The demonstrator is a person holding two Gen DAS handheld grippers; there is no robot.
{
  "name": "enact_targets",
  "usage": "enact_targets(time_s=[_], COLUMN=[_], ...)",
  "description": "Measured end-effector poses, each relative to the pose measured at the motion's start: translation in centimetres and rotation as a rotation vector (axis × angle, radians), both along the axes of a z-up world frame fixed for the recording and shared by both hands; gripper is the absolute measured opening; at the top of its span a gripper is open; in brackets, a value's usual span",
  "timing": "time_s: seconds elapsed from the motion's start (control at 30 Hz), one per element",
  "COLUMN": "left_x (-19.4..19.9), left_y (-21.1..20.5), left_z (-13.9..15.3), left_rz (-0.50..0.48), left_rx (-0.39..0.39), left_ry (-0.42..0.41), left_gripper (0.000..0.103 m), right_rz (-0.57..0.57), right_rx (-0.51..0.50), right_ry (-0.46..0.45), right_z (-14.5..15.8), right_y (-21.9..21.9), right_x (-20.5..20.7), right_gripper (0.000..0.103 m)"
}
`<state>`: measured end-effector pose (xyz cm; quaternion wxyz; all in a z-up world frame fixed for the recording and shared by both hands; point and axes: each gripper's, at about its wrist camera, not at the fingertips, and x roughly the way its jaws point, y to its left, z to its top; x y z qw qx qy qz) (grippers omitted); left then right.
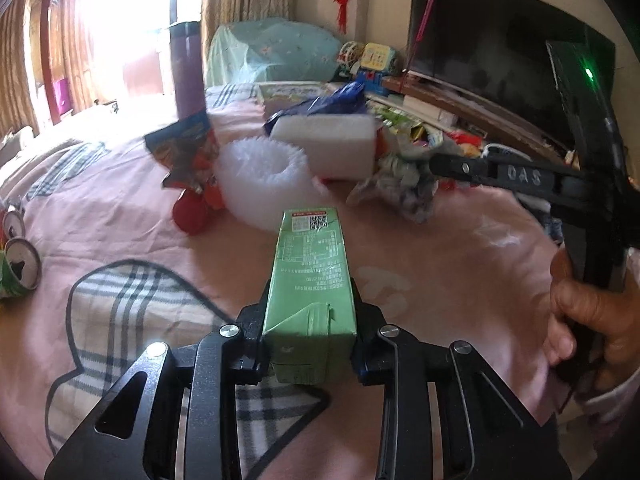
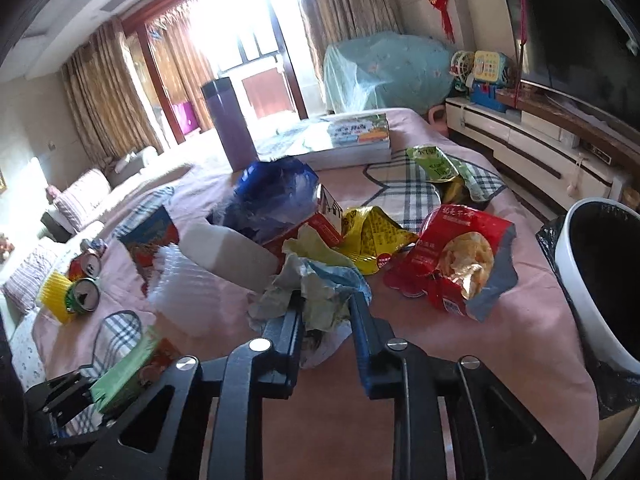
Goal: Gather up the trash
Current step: 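Grasp the green juice carton with the left gripper while the right gripper grasps white crumpled tissue, then carry the carton and tissue in both grippers over the black trash bin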
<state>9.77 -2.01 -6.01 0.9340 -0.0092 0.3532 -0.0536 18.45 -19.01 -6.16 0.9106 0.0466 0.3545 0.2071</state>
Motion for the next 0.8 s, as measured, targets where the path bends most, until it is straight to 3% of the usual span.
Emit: enact_targets(time_s=[0.1, 0.4, 0.8], left_x=[-0.2, 1.3, 5.7], left_y=[-1.4, -6.5, -15.1], left_z=[0.9, 2.0, 3.6], left_rz=[-0.041, -0.172, -0.341], left_rx=[-0.010, -0.032, -0.066], left_ry=[-0.030, -0.035, -0.017], left_gripper=[0.029, 0.029, 0.029], right_rz=[-0.011, -0.166, -0.405], right_rx=[0.024, 0.088, 0.087], right_ry=[-0.013, -0.028, -0.061], right_z=[0.6, 1.9, 3.2], right_y=[-1.3, -9.2, -19.1], right_x=[-1.4, -4.9, -4.6], right_gripper=[0.012, 0.011, 0.011])
